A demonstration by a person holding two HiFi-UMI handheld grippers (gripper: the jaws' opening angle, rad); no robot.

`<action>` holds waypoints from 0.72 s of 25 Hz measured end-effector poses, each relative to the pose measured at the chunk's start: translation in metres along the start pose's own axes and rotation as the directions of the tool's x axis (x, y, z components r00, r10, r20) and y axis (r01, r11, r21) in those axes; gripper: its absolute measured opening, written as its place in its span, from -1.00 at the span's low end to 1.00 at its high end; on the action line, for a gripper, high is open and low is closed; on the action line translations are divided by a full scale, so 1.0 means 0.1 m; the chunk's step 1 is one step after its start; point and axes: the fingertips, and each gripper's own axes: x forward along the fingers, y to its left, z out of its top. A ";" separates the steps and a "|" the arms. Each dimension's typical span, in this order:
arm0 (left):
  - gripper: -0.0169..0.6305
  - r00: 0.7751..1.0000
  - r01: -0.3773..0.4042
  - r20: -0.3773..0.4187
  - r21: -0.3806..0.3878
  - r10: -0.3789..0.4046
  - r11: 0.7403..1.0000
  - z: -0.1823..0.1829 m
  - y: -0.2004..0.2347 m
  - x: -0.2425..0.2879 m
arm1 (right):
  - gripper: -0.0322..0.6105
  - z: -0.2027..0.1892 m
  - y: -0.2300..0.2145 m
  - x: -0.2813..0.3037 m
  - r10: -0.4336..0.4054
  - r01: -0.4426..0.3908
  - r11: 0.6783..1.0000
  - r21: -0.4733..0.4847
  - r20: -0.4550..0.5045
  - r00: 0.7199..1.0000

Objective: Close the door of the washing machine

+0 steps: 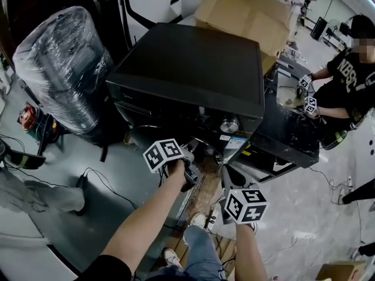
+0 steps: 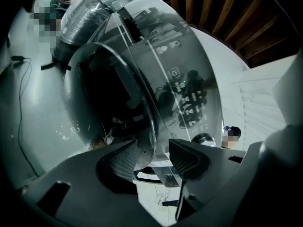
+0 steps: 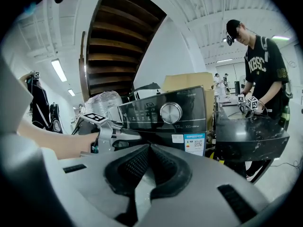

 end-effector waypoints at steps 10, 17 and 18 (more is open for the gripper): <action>-0.36 0.999 0.036 0.017 0.190 -0.040 0.981 -0.01 -0.31 -0.59 | -0.84 0.18 0.34 -0.39 -0.001 0.003 1.000 -0.031 0.053 0.999; -0.42 0.997 0.051 0.032 0.372 -0.067 0.927 -0.02 -0.54 -1.08 | -0.84 0.31 0.61 -0.66 0.004 0.001 0.998 -0.062 0.088 0.996; -0.42 0.997 0.052 0.036 0.401 -0.072 0.914 -0.02 -0.58 -1.16 | -0.84 0.33 0.66 -0.70 0.007 0.000 0.998 -0.067 0.094 0.996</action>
